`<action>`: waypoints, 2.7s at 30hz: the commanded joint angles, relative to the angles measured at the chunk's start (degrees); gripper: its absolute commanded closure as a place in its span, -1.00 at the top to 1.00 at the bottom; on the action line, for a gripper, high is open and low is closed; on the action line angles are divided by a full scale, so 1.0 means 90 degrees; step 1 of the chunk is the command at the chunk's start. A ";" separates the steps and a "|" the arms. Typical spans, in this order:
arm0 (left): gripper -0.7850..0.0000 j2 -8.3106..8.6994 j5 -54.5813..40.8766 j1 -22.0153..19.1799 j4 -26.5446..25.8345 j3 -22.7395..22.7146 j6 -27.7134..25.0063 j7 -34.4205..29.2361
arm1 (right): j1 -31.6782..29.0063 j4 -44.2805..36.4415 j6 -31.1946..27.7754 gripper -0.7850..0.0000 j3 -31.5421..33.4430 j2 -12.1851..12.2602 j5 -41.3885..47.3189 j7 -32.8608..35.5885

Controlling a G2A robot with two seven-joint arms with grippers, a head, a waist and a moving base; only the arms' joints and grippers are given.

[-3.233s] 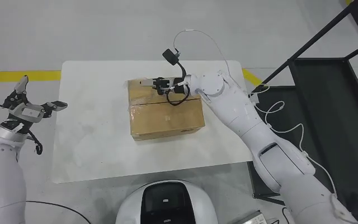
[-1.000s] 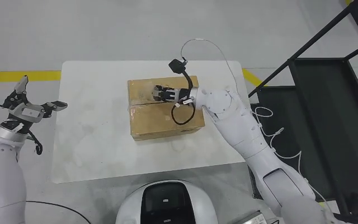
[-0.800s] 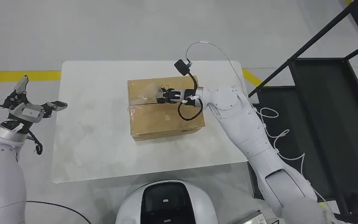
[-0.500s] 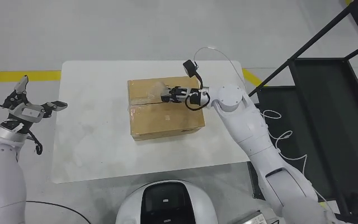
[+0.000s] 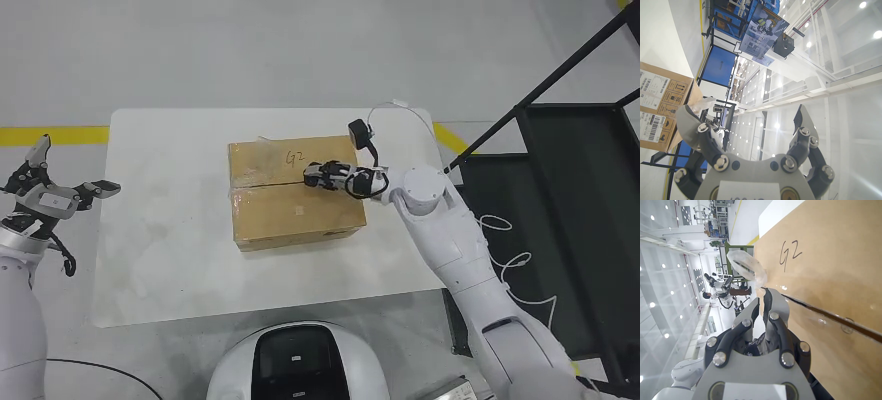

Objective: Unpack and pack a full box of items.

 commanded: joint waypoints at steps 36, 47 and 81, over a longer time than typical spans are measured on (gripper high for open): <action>1.00 -0.0052 0.1019 -0.1494 0.0034 0.2543 0.0860 0.0074 | -0.1198 -0.0189 -0.2379 1.00 0.2234 0.0771 0.0976 0.2511; 1.00 -0.0075 0.0957 -0.1635 0.0194 0.2724 0.0863 0.0076 | -0.1389 -0.0184 -0.2518 1.00 0.2375 0.0861 0.1296 0.2808; 1.00 -0.0368 0.6845 -0.3108 0.1607 0.4957 -0.4149 0.2846 | -0.1389 -0.0184 -0.2518 1.00 0.2375 0.0861 0.1296 0.2808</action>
